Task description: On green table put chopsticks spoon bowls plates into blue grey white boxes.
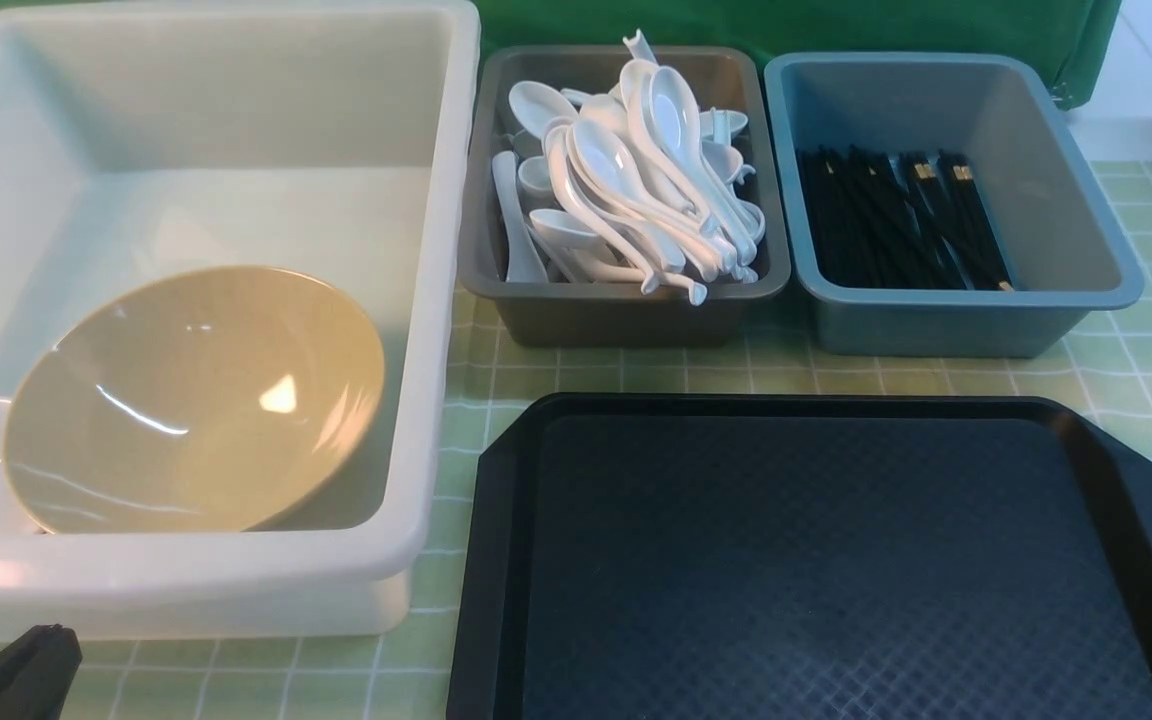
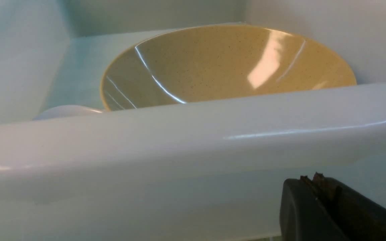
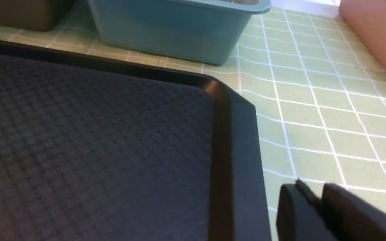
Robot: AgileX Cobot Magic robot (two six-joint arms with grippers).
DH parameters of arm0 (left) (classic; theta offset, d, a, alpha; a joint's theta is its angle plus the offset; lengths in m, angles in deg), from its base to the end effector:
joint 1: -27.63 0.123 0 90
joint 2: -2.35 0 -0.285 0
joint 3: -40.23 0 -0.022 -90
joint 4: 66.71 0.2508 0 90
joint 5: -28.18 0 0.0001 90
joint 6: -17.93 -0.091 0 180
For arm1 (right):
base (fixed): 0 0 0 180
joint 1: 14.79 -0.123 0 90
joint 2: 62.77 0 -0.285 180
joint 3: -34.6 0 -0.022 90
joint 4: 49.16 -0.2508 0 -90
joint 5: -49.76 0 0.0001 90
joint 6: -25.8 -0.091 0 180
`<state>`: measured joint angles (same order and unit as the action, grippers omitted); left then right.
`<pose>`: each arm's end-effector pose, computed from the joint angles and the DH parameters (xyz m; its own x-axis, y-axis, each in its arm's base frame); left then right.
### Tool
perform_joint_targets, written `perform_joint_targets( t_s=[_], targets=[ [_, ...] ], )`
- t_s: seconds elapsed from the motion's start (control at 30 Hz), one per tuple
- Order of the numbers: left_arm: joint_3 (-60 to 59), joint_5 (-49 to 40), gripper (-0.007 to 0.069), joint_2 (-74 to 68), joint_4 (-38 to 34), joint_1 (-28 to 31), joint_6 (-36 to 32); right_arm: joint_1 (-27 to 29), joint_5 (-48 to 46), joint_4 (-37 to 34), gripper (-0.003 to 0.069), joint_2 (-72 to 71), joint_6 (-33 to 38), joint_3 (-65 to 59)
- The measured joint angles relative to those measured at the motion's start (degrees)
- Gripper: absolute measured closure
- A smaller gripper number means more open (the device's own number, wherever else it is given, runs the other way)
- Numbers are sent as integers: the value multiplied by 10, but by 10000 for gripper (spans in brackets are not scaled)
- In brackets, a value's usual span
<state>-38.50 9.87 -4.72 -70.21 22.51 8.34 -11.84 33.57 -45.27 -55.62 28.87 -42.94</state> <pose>0.0535 -0.0066 0.1762 -0.2291 0.1301 -0.9647 0.1336 0.9859 0.1012 0.0541 -0.0045 0.1864 -0.1949 -0.1086 -0.9748 0.0472 0.9917 -0.1199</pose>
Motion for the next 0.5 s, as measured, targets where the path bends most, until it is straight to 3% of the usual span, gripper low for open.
perform_joint_targets(
  t_s=[0.5],
  targets=[
    [0, 0, 626, 0, 0, 0, 0, 0, 0, 0, 529, 0, 0, 0]
  ],
)
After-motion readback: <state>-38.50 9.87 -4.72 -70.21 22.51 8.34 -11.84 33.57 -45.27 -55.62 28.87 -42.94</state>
